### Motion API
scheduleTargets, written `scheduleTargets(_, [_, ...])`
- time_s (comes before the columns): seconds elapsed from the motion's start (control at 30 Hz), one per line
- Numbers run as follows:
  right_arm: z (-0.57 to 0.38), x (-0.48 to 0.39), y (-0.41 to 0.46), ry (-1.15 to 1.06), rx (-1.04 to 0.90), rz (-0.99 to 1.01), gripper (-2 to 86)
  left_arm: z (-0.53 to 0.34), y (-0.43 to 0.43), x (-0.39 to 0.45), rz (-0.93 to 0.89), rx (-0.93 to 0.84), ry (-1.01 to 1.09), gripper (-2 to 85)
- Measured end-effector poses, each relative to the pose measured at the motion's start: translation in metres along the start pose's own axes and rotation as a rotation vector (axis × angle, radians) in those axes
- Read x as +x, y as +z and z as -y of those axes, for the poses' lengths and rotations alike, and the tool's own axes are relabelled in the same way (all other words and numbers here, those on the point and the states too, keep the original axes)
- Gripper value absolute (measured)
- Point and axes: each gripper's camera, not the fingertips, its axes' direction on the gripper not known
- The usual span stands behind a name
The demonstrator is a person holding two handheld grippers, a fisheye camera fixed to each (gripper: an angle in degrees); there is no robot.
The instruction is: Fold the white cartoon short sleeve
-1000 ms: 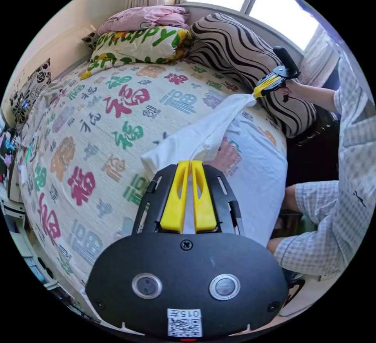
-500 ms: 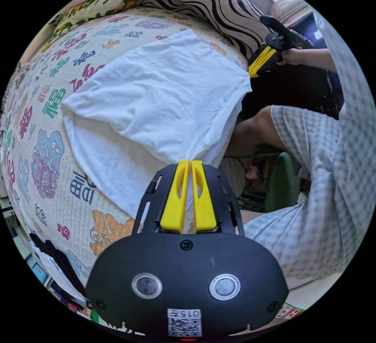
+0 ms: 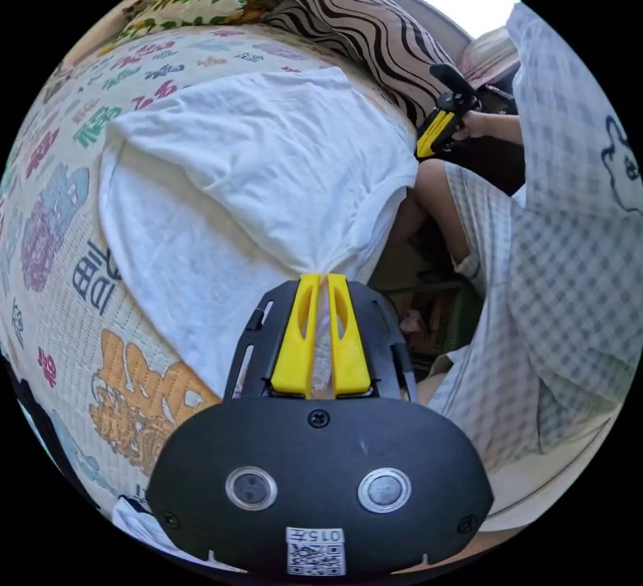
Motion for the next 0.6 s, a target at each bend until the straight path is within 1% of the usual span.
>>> scheduleTargets(0.03, [-0.016, 0.018, -0.009, 0.046, 0.03, 0.089, 1.0, -0.011, -0.01, -0.008, -0.014, -0.035, -0.001, 0.2])
scheduleTargets(0.07, [-0.033, 0.031, -0.018, 0.075, 0.066, 0.104, 1.3, -0.021, -0.018, -0.015, -0.017, -0.097, 0.015, 0.2])
scheduleTargets(0.13, [-0.056, 0.042, -0.032, 0.094, 0.107, 0.062, 2.0, -0.033, -0.039, -0.031, -0.066, -0.126, 0.019, 0.6])
scheduleTargets(0.2, [-0.072, 0.054, -0.049, 0.137, 0.158, 0.017, 3.2, -0.035, -0.076, -0.059, -0.09, -0.057, -0.04, 1.5])
scheduleTargets(0.27, [-0.09, 0.075, -0.08, 0.218, 0.349, -0.05, 5.6, -0.025, -0.135, -0.113, -0.061, 0.163, -0.211, 5.3])
scheduleTargets(0.3, [-0.094, 0.082, -0.087, 0.248, 0.409, -0.056, 6.2, -0.022, -0.147, -0.128, -0.056, 0.217, -0.267, 6.6])
scheduleTargets(0.37, [-0.107, 0.118, -0.102, 0.404, 0.605, 0.003, 8.0, -0.009, -0.181, -0.182, -0.096, 0.395, -0.437, 8.1])
scheduleTargets(0.43, [-0.112, 0.141, -0.101, 0.534, 0.63, 0.016, 8.5, 0.002, -0.194, -0.21, -0.137, 0.478, -0.455, 8.6])
scheduleTargets(0.5, [-0.119, 0.15, -0.099, 0.612, 0.621, -0.012, 9.1, 0.011, -0.198, -0.235, -0.144, 0.472, -0.53, 8.9])
scheduleTargets(0.6, [-0.144, 0.153, -0.098, 0.676, 0.644, 0.085, 9.3, 0.017, -0.204, -0.26, -0.237, 0.477, -0.605, 8.0])
